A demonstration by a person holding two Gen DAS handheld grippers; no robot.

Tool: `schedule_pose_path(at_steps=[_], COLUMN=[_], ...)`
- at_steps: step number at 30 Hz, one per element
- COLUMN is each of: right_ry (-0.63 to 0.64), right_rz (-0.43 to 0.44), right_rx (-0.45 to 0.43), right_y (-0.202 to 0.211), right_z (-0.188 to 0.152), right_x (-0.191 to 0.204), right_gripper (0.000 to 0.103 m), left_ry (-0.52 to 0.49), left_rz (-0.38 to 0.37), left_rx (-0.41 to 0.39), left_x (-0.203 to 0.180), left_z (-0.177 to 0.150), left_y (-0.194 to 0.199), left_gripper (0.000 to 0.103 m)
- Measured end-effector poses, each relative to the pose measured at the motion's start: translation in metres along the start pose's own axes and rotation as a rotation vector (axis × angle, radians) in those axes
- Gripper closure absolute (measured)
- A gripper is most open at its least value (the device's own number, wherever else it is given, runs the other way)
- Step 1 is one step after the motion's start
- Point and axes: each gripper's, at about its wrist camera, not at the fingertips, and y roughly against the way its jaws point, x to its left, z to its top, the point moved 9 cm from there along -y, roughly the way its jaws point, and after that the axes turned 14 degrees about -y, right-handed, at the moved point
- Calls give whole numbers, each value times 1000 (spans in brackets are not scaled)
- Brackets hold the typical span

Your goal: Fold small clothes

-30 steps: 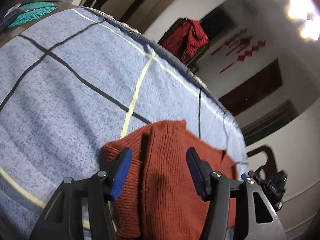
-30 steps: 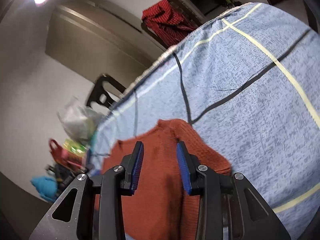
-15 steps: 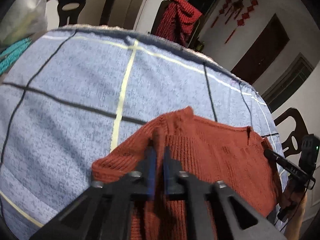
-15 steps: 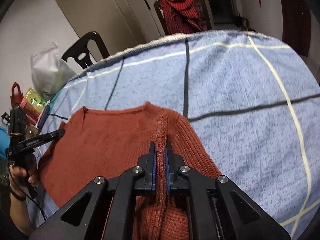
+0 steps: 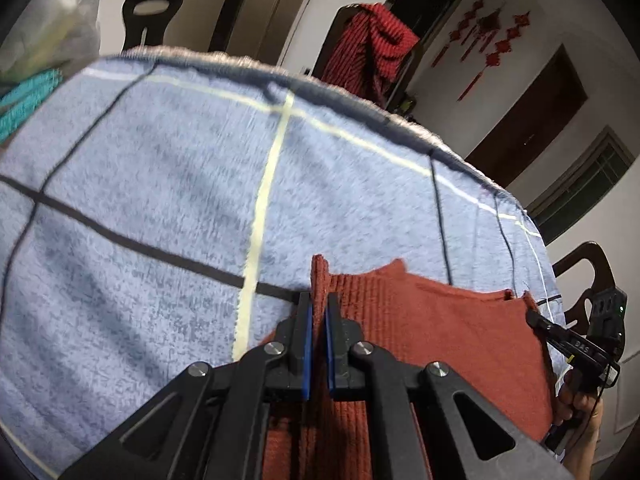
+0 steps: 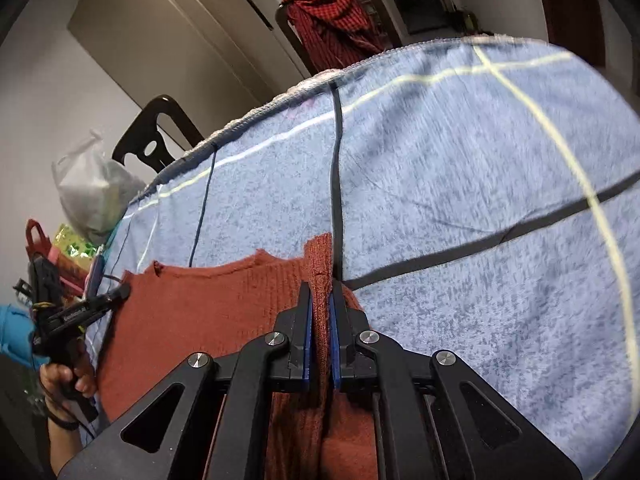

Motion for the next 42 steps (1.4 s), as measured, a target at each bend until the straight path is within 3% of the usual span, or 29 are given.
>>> schedule_pose_path(at_steps=[8, 12, 14, 15, 19, 22, 25, 27, 30, 34, 42], right_ry=[30, 32, 69, 90, 180, 266, 301, 312, 320, 284, 274], right_rz=[-29, -88, -96, -100, -58, -89, -77, -80, -117, -105, -119], right_rx=[-20, -42, -81, -97, -147, -105, -66, -41, -30, -34, -52], right_y=[6, 15, 31, 42, 82, 90, 87, 77, 58, 52, 65], right_z=[7, 6, 3, -2, -39, -88, -126, -142, -137, -123, -134], right_x=[2, -3, 2, 6, 29, 39, 44, 43, 36, 36, 29], right_gripper=[96, 90, 81, 79, 78, 78, 78, 78, 78, 78, 78], left_ry=[-10, 3, -33, -48, -114, -178, -214, -243, -275, -235, -218], left_rz=[54, 67, 106, 113, 83, 28, -46, -56, -5, -21, -4], left_rx=[-18, -25, -48, -59, -97, -98, -71, -29, -24, -16, -44], left_x=[6, 9, 8, 7, -21, -54, -88, -102, -107, -103, -94], left_z=[7, 5, 1, -1, -28, -57, -89, -102, -102, -93, -102], left_y=[4, 17, 34, 42, 79, 95, 91, 76, 58, 54, 62], left_gripper=[94, 92, 75, 72, 69, 65, 65, 65, 65, 64, 64])
